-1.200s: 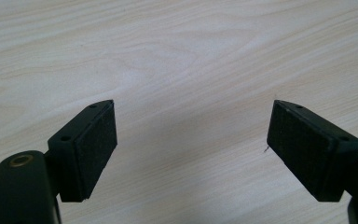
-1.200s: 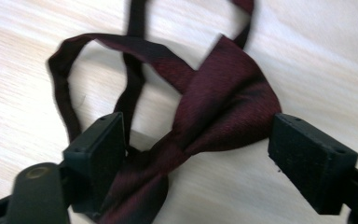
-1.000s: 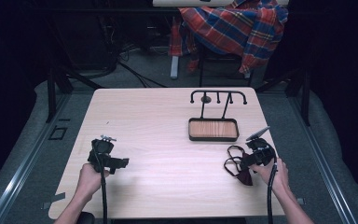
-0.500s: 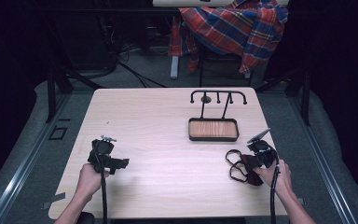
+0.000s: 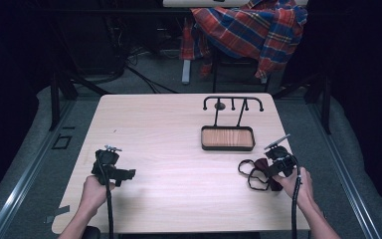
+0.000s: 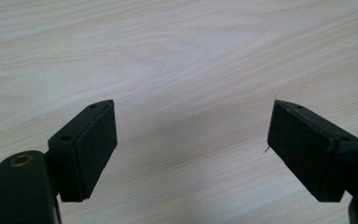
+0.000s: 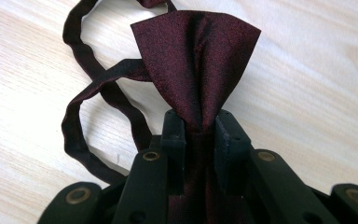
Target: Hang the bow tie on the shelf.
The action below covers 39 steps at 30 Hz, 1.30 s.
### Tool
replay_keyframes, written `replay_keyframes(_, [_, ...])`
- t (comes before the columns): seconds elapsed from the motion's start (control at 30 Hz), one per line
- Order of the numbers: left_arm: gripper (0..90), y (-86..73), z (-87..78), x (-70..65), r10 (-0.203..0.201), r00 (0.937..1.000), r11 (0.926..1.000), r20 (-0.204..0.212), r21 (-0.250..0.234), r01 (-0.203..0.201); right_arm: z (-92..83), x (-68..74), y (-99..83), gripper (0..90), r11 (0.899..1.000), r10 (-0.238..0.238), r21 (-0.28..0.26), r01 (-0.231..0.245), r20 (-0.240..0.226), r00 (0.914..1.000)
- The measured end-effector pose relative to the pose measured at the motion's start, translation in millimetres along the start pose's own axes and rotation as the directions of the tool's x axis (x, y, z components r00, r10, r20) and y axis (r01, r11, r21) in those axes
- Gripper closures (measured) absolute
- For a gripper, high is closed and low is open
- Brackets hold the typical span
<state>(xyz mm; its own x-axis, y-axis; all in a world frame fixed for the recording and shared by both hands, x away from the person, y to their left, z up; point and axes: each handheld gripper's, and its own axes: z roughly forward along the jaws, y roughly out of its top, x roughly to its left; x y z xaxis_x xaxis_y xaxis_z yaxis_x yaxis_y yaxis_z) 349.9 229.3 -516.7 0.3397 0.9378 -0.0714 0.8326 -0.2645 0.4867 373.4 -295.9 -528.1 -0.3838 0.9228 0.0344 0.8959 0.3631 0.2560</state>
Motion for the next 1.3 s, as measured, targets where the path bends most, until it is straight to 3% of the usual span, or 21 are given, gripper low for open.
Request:
replay_keyframes(0.3, [15.8, 0.1, 0.1, -1.1, 0.012, 0.9999, 0.9999, 0.003, -0.005, -0.012, -12.6, 7.0, 2.5, 76.2, 0.995, -0.055, -0.081, 0.055, 0.005, 0.9985])
replay_keyframes(0.63, [15.8, -4.0, -3.9, 0.6, 0.025, 0.9996, 0.9996, 0.015, -0.016, -0.025, -32.7, 10.2, 2.6, 76.4, 0.986, -0.053, -0.160, 0.053, 0.009, 0.9986])
replay_keyframes(0.67, [15.8, -4.0, -4.8, 0.7, 0.029, 0.9995, 0.9995, 0.015, -0.017, -0.028, -38.4, 10.3, 2.3, 76.4, 0.980, -0.044, -0.194, 0.045, 0.007, 0.9990])
replay_keyframes(0.87, [15.9, -7.4, -7.7, -0.9, 0.036, 0.9993, 0.9992, 0.008, -0.017, -0.035, -50.0, 7.3, 3.1, 76.4, 0.968, -0.050, -0.247, 0.052, 0.011, 0.9987])
replay_keyframes(0.97, [15.9, -8.0, -8.1, 0.0, 0.029, 0.9996, 0.9994, 0.005, -0.019, -0.029, -57.7, 7.9, 4.6, 76.5, 0.954, -0.053, -0.294, 0.058, 0.024, 0.9983])
replay_keyframes(1.3, [15.9, -4.5, -3.4, -1.5, 0.049, 0.9988, 0.9988, 0.007, -0.006, -0.049, -71.6, 9.1, 7.5, 76.6, 0.930, -0.066, -0.358, 0.082, 0.057, 0.9962])
